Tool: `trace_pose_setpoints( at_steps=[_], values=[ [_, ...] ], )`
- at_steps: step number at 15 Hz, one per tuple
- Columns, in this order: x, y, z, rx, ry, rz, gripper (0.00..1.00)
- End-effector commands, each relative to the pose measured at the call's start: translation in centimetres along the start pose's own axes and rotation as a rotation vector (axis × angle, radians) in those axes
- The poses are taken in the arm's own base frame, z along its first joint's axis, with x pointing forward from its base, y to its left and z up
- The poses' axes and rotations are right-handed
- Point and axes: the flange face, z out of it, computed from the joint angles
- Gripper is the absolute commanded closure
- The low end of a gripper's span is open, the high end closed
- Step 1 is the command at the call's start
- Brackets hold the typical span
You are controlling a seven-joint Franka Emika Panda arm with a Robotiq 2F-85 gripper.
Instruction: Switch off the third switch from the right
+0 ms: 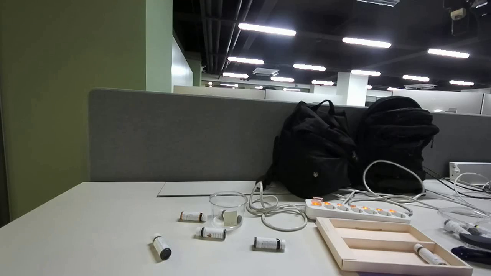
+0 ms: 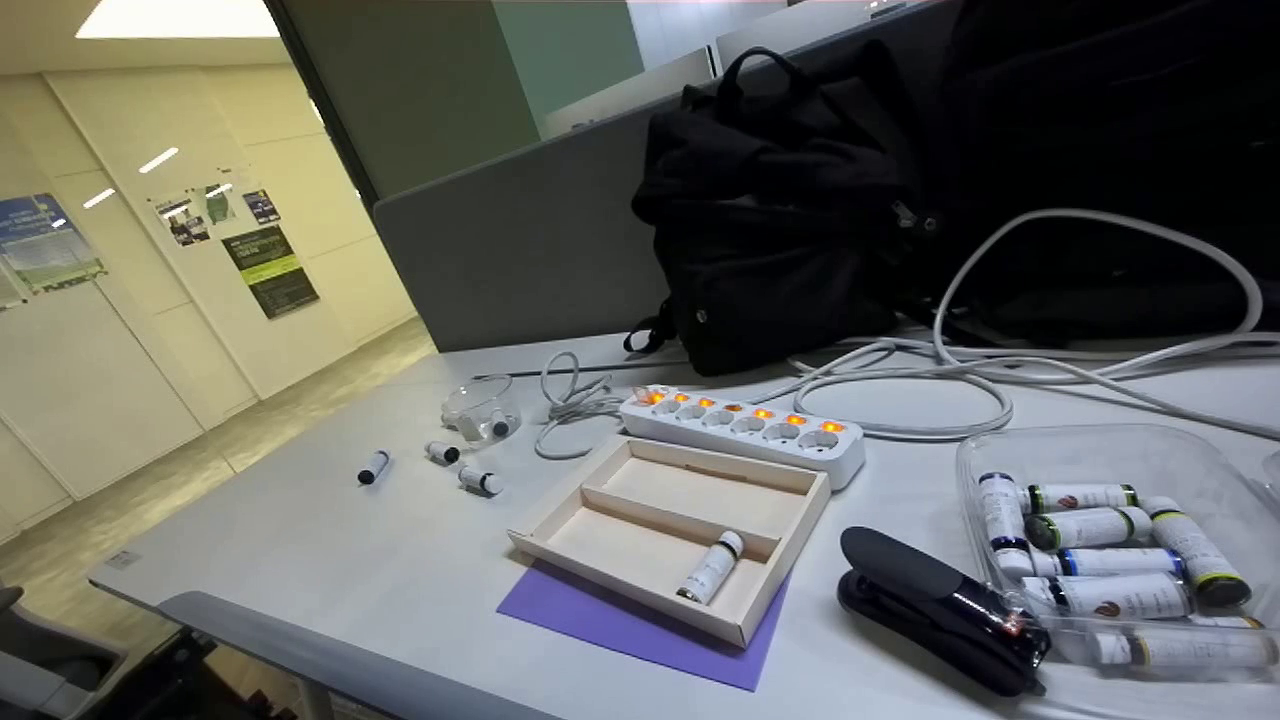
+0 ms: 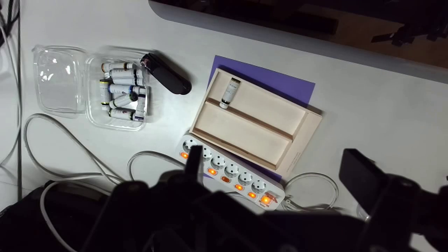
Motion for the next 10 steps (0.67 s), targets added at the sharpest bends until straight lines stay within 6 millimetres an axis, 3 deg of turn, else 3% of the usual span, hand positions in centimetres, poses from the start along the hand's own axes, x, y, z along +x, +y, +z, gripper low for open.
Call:
trace_pose_setpoints(
  at_steps=[1, 7, 10],
  values=[
    [0.0, 0.0, -0.1, 0.001, -0.001, 0.0, 0.0],
    [0.0, 0.0, -0.1, 0.001, -0.001, 0.0, 0.0],
    [2.9, 2.0, 0.1, -0.048, 0.082, 0.047, 0.0]
  ],
)
